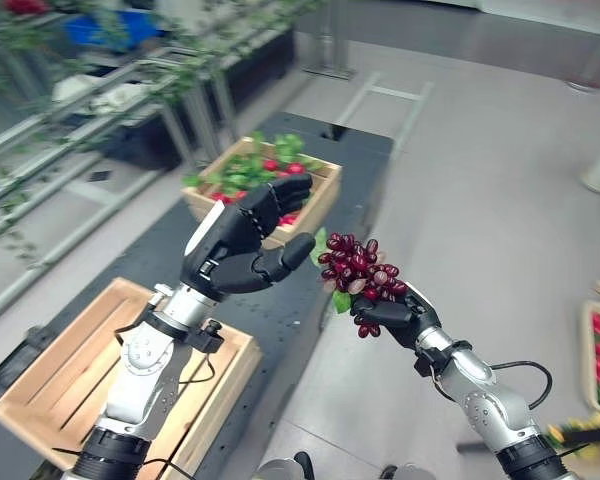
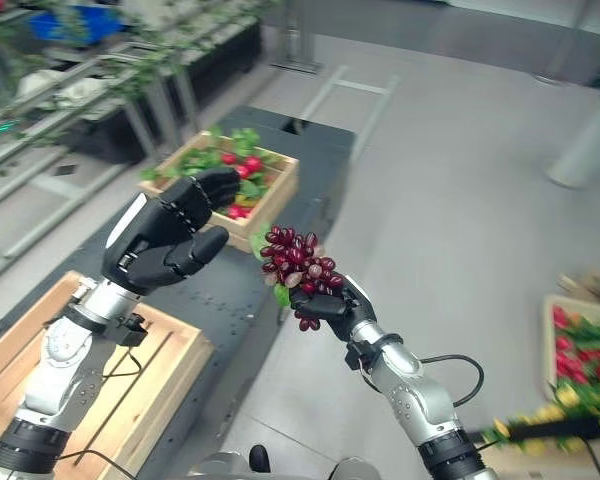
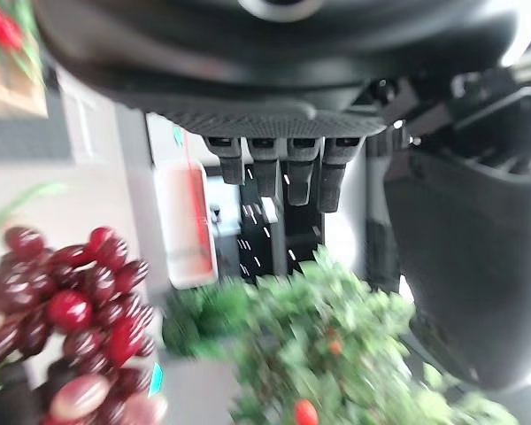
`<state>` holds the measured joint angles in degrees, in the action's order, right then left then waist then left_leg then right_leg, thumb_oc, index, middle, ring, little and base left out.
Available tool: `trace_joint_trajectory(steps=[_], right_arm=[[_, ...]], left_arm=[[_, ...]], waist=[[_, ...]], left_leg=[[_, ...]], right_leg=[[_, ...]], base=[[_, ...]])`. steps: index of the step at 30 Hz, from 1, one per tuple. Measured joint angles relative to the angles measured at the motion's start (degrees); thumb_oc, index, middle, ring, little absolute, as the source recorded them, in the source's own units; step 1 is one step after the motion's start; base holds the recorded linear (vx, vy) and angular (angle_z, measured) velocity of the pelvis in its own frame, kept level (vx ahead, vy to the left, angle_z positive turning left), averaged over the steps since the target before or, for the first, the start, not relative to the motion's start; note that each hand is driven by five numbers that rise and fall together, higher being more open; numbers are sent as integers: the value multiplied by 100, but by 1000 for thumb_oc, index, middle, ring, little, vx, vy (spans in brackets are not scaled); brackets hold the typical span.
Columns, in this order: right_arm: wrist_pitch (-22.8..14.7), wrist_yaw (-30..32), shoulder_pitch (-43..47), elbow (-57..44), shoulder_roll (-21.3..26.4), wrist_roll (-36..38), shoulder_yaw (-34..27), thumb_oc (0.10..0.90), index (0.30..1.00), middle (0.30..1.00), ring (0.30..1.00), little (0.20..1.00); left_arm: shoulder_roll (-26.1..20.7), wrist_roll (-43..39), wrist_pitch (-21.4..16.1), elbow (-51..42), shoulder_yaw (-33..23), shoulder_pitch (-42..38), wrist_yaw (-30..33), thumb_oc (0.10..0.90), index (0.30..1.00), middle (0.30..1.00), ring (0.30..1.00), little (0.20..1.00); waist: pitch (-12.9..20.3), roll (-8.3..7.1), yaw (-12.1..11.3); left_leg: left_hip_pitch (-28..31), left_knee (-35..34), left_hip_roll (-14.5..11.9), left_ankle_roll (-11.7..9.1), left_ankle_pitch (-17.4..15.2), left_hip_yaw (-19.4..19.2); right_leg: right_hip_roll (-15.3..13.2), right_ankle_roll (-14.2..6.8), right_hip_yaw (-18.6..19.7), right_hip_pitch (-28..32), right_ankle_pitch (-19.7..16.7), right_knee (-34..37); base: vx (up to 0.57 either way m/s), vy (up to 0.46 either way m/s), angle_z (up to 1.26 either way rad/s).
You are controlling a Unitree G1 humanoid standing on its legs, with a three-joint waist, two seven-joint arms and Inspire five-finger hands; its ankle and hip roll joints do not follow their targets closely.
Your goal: Pick up the fruits from the basket on one side to the basket on the other side
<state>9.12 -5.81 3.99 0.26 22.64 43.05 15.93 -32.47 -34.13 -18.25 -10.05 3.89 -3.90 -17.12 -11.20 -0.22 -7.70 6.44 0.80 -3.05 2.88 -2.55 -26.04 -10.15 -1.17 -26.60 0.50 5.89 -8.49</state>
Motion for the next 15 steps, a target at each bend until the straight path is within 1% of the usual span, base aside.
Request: trace_joint_trajectory(steps=[1,2,3,4,5,6,7,8,9,10,11,12,13,15], right_arm=[[0,0,-66,55,-1,-24,73,400,300,300,300,300],[0,-6,-143,57,-7,-45,161,400,300,300,300,300],[0,-9,-229,23,-16,-46,217,400,300,300,300,300],[0,-9,-286,13,-25,-45,240,400,300,300,300,300],[-13,-9,-374,-33,-1,-44,239,400,300,300,300,300],[-21,-9,-413,-35,28,-44,237,400,300,300,300,300],[-29,-9,-442,-43,68,-45,235,400,300,300,300,300],[-42,-10,-433,-48,198,-45,214,400,300,300,300,300],[-48,-10,-440,-36,343,-46,142,400,300,300,300,300],[-48,-9,-469,-25,360,-46,109,400,300,300,300,300],[-67,-10,-529,-7,321,-46,92,400,300,300,300,300],[-73,-14,-556,-27,326,-45,92,400,300,300,300,300],[-83,-14,-560,-30,340,-45,61,400,300,300,300,300],[-83,-14,-567,-27,363,-43,7,400,300,300,300,300]], left_arm=[[68,-6,0,-11,9,55,82,800,900,900,900,900],[57,-41,-6,-45,-13,178,136,800,900,900,900,900],[39,-62,-6,-73,-54,277,166,800,900,900,900,900],[45,-65,-6,-70,-62,334,196,800,900,900,900,900],[108,-65,-8,-68,-28,368,236,800,900,900,900,900],[171,-63,-9,-63,54,361,270,800,900,900,900,900],[206,-62,-10,-66,116,354,270,800,900,900,900,900],[291,-61,-13,-73,268,329,254,800,900,900,900,900],[396,-54,-12,-74,372,334,218,800,900,900,900,900],[459,-53,-12,-73,393,352,203,800,900,900,900,900],[554,-56,-17,-66,409,345,208,800,900,900,900,900],[599,-57,-16,-62,415,298,218,800,900,900,900,900],[698,-56,-16,-55,426,194,215,800,900,900,900,900],[833,-57,-16,-65,433,70,201,800,900,900,900,900]], waist=[[19,-32,12],[77,-85,-49],[151,-175,-104],[192,-228,-87],[236,-252,-15],[249,-317,80],[273,-371,130],[270,-403,191],[259,-279,262],[263,-211,290],[296,-195,363],[306,-218,461],[301,-229,636],[290,-192,789]], left_leg=[[100,40,-138,-85,-32,-320],[161,135,-270,-199,-93,-628],[152,235,-342,-300,-150,-797],[163,279,-412,-381,-128,-760],[151,307,-537,-429,-101,-698],[-89,639,-706,-455,-161,-714],[-192,558,-643,-540,-220,-567],[-310,118,-389,-572,-183,-408],[-312,-331,-267,-599,132,-333],[-223,-415,-275,-521,370,-259],[-114,-436,-365,-414,608,-283],[-105,-439,-379,-426,607,-303],[-112,-450,-392,-454,623,-319],[-139,-440,-436,-493,635,-365]], right_leg=[[-120,123,-359,116,103,-109],[-149,172,-493,143,140,-195],[-146,77,-514,182,30,-116],[0,-190,-465,181,-149,86],[249,-305,-284,262,-365,473],[391,-153,-49,346,-584,873],[429,-143,97,339,-667,1055],[473,-94,326,332,-850,1346],[595,-81,491,296,-892,1364],[693,-71,588,311,-891,1366],[770,-46,558,324,-872,1373],[785,-31,551,315,-860,1375],[820,-14,565,286,-848,1392],[871,4,604,226,-842,1386]], base=[[-207,-301,-131],[-289,-404,-157],[-182,-238,-144],[-232,-298,-118],[-193,-244,-96],[-218,-279,-70],[-188,-244,-70],[-220,-285,-80],[-206,-265,-92],[-201,-257,-98],[-144,-188,-65],[-168,-220,-47],[-175,-226,-14],[-148,-181,-14]])
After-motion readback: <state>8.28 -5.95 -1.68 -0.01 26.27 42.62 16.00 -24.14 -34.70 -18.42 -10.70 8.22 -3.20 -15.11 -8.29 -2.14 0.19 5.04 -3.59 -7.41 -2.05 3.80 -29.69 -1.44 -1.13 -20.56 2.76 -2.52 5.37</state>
